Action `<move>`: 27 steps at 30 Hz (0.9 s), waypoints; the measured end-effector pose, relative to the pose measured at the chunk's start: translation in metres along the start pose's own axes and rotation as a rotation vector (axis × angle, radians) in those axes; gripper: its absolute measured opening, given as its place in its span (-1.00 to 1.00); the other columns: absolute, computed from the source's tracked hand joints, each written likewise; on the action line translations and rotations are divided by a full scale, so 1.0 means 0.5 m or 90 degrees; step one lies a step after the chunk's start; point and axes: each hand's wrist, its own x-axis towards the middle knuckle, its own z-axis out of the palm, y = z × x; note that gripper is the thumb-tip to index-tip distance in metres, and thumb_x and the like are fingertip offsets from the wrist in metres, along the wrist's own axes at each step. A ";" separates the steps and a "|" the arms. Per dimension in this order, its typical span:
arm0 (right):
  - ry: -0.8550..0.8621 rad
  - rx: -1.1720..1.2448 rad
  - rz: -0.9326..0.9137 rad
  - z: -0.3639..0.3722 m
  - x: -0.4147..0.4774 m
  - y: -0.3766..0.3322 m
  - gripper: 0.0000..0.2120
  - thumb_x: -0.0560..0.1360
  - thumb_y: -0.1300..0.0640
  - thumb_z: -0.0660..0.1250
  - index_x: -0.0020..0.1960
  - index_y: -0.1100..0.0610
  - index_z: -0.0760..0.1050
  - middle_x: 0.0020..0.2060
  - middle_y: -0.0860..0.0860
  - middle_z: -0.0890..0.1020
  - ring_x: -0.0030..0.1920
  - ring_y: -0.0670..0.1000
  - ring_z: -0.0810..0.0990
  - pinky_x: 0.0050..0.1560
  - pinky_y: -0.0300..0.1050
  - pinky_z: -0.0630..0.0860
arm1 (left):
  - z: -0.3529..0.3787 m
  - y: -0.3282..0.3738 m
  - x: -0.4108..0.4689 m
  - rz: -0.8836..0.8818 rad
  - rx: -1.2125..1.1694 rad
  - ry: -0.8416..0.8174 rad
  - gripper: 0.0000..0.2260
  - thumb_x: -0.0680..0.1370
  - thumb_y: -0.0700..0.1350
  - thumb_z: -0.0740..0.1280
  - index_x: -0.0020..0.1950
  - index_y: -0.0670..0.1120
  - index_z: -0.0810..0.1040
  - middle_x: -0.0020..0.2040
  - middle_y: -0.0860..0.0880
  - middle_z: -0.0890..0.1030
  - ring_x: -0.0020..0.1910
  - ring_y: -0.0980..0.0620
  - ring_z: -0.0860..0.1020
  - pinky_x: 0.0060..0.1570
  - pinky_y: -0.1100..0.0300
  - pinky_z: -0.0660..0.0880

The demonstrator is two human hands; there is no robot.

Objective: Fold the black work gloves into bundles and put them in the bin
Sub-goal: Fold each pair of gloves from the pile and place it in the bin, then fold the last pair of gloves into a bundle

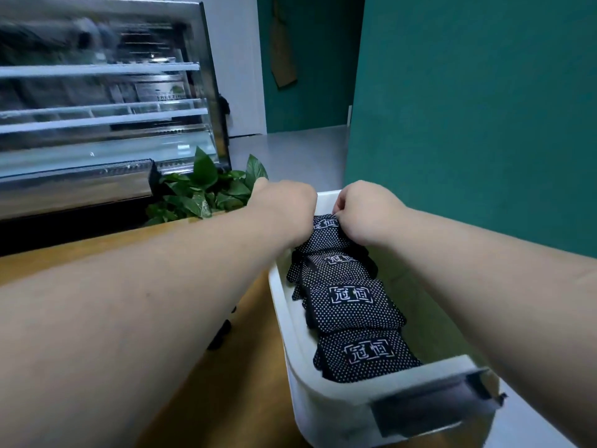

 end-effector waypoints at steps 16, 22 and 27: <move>-0.012 -0.099 -0.087 -0.057 -0.024 -0.005 -0.67 0.42 0.29 0.21 0.02 0.09 0.68 -0.06 0.04 0.70 -0.01 0.12 0.64 -0.03 -0.02 0.63 | -0.052 -0.021 -0.018 0.001 -0.115 -0.023 -0.73 0.40 -0.22 0.27 0.00 0.00 0.66 -0.07 0.01 0.64 -0.03 -0.09 0.58 -0.03 0.10 0.52; 0.026 -0.021 -0.091 -0.124 -0.065 -0.031 -0.62 0.48 0.30 0.15 0.00 -0.04 0.66 0.01 -0.04 0.71 0.07 0.06 0.62 0.11 -0.02 0.59 | -0.099 -0.085 -0.087 -0.062 -0.298 0.054 -0.75 0.46 -0.21 0.24 -0.05 0.04 0.66 -0.09 0.04 0.62 -0.04 -0.03 0.55 -0.11 0.20 0.45; 0.065 0.032 -0.138 -0.151 -0.172 -0.135 -0.76 0.40 0.32 0.14 -0.27 0.13 0.55 -0.33 -0.01 0.60 -0.24 0.08 0.55 -0.26 -0.11 0.49 | -0.110 -0.144 -0.225 -0.120 -0.368 0.075 -0.84 0.57 -0.05 0.27 -0.07 0.03 0.66 -0.12 0.11 0.64 -0.15 0.09 0.55 -0.21 0.21 0.39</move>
